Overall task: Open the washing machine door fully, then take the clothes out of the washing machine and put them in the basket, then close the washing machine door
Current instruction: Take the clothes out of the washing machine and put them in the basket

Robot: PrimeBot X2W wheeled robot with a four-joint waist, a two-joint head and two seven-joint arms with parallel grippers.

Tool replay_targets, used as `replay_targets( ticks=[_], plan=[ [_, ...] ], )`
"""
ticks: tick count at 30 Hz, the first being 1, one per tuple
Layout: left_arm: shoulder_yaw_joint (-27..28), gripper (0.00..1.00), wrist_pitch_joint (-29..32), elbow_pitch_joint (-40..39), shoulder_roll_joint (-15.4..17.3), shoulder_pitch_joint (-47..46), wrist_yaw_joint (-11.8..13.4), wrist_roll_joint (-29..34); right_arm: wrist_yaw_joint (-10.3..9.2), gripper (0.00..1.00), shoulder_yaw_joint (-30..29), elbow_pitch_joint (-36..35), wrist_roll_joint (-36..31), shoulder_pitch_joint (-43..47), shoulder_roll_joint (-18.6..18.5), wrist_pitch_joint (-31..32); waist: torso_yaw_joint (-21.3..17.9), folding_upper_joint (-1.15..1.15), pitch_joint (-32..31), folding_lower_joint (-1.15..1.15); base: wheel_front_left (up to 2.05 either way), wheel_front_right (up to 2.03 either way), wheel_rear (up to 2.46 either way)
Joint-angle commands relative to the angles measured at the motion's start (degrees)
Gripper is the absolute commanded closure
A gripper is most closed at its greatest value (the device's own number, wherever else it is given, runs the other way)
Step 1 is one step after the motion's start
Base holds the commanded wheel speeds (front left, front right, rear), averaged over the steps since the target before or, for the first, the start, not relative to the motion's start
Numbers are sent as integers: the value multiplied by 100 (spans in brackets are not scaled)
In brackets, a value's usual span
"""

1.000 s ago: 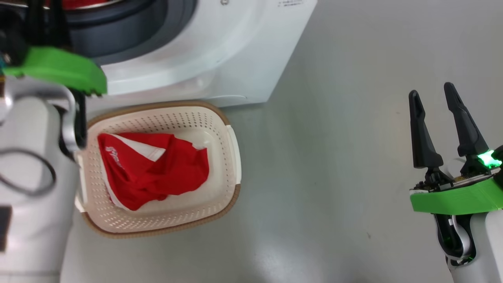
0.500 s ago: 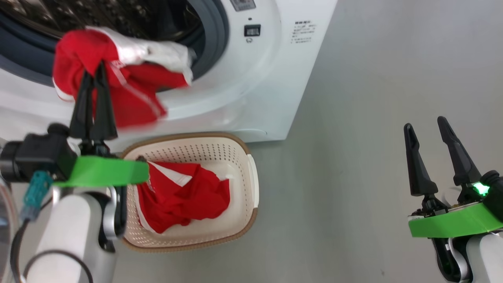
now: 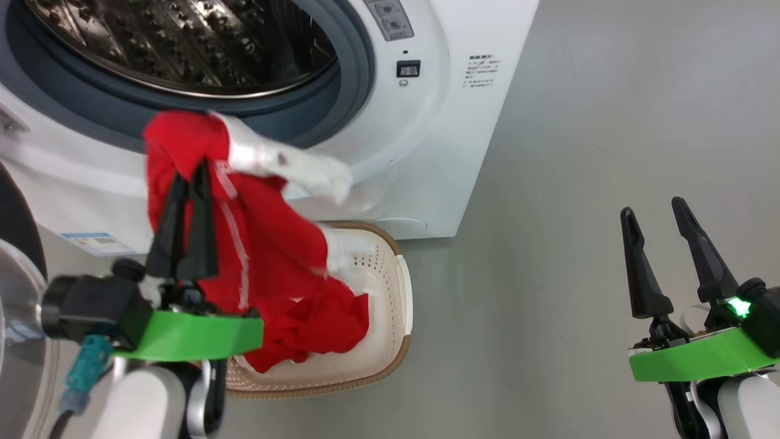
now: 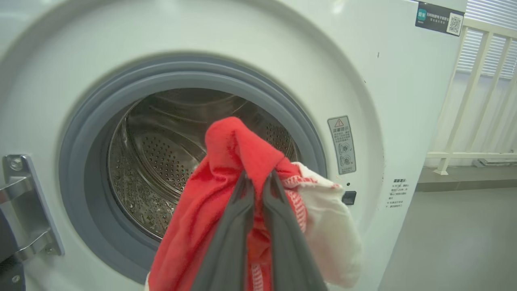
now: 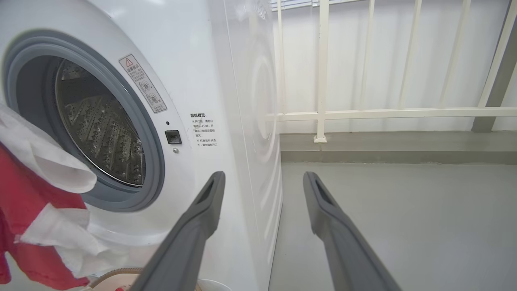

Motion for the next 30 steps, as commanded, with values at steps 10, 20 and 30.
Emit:
replay_targets(
  ticks=[10,20,30],
  plan=[
    [-33,100,108,1395,-242,-101,-48,-409,20,0,203,-75,52,-180,-117,-36,-95,0,475,0,0,0,0],
    [-246,100,197,3679,-426,-1107,-432,-812,20,0,311,10,126,-433,-202,-36,-231,0,1014,0,0,0,0],
    [-378,100,596,5844,-507,-2092,-793,-1303,20,0,449,-9,233,-749,-237,-36,-465,0,1578,0,0,0,0]
  ],
)
